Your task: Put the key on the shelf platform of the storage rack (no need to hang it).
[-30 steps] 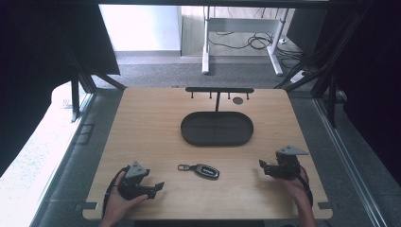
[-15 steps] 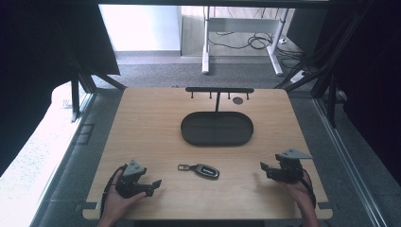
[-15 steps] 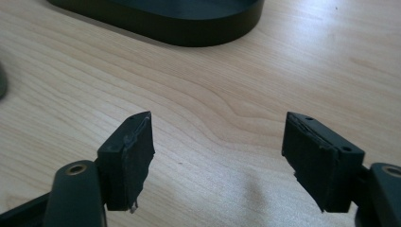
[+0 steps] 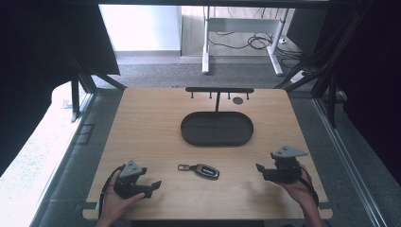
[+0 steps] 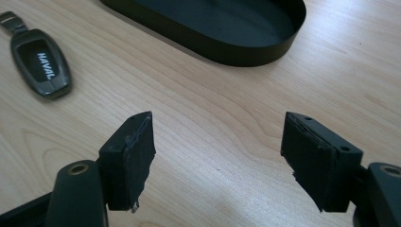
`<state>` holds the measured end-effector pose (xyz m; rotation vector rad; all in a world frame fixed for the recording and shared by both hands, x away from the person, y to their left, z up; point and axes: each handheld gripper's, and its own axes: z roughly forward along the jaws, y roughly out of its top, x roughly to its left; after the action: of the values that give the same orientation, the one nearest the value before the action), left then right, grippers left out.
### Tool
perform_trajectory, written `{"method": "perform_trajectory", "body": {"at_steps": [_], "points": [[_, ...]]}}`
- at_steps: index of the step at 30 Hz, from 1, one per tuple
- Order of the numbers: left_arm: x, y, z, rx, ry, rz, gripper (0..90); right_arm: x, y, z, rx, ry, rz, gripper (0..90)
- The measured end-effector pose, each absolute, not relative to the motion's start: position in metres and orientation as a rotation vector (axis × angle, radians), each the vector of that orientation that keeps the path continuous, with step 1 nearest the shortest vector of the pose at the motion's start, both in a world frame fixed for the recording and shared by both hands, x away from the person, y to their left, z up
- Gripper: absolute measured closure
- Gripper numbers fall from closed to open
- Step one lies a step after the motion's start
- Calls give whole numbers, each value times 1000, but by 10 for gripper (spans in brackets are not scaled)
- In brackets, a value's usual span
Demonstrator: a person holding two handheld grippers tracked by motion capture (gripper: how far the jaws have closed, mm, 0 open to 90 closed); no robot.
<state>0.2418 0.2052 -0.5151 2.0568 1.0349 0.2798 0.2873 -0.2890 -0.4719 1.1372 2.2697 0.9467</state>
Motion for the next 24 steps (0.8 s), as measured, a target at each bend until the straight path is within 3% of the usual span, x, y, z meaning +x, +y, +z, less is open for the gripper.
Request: {"method": "perform_trajectory", "body": {"at_steps": [24], "points": [[238,189,-510,2080,985,281,207,312,-233,-461,954,2520,813,308]]}}
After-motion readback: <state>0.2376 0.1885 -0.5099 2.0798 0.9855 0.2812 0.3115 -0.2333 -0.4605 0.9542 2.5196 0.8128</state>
